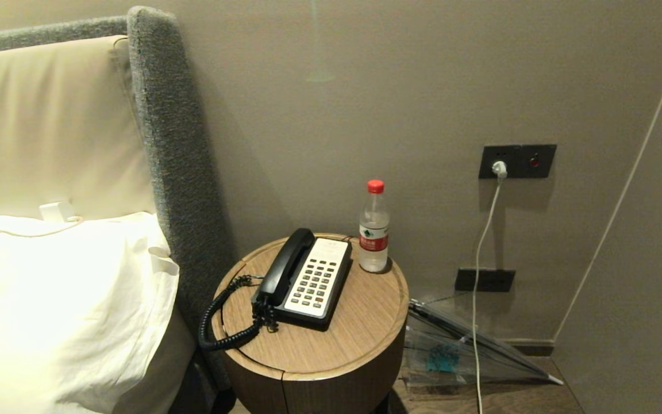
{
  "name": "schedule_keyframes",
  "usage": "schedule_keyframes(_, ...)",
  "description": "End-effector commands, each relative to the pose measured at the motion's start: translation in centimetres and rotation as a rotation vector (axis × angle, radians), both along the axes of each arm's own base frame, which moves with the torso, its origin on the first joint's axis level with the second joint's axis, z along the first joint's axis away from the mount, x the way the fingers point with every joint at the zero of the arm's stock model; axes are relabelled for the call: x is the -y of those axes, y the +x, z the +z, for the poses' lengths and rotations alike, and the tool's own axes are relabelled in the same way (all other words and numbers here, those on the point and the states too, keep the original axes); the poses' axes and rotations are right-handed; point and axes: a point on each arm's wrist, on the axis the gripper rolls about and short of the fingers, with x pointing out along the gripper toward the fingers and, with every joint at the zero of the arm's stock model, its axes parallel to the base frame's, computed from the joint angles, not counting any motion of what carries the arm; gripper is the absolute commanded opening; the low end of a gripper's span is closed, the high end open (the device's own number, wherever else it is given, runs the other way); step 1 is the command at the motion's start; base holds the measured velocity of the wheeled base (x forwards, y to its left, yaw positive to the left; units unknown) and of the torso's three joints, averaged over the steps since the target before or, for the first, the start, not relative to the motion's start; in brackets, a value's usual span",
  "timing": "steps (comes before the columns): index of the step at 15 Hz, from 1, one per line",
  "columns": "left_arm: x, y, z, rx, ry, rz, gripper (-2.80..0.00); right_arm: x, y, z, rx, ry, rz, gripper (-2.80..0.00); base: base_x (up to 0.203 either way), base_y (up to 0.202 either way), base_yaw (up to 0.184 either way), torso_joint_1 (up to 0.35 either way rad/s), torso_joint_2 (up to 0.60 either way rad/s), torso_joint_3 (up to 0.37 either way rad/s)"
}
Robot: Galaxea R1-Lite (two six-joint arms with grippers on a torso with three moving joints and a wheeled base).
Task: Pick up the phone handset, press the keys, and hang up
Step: Pick up the desk phone handset
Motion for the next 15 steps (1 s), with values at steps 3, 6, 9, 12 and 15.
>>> schedule_keyframes(3, 0.0, -0.01, -0.02, 0.001, 0.001, 0.0, -2.8, 0.0, 0.01, 0.01, -0.001, 0.0, 0.0, -2.8, 0.0, 0.0, 0.0, 0.0, 0.0, 0.0)
schedule_keyframes(6, 0.0, -0.01, -0.02, 0.001, 0.001, 0.0, -2.8, 0.0, 0.0, 0.01, 0.0, 0.0, 0.0, -2.8, 0.0, 0.0, 0.0, 0.0, 0.0, 0.0)
schedule_keyframes(9, 0.0, -0.01, -0.05, -0.002, -0.007, 0.002, -2.8, 0.0, 0.01, -0.02, -0.001, 0.0, 0.0, -2.8, 0.0, 0.0, 0.0, 0.0, 0.0, 0.0)
schedule_keyframes(12, 0.0, 0.0, -0.03, -0.002, -0.007, 0.001, -2.8, 0.0, 0.0, 0.01, 0.0, 0.0, 0.0, -2.8, 0.0, 0.0, 0.0, 0.0, 0.0, 0.0)
schedule_keyframes(15, 0.0, -0.01, -0.03, -0.001, -0.005, 0.0, -2.8, 0.0, 0.01, 0.01, -0.001, 0.0, 0.0, -2.8, 0.0, 0.0, 0.0, 0.0, 0.0, 0.0)
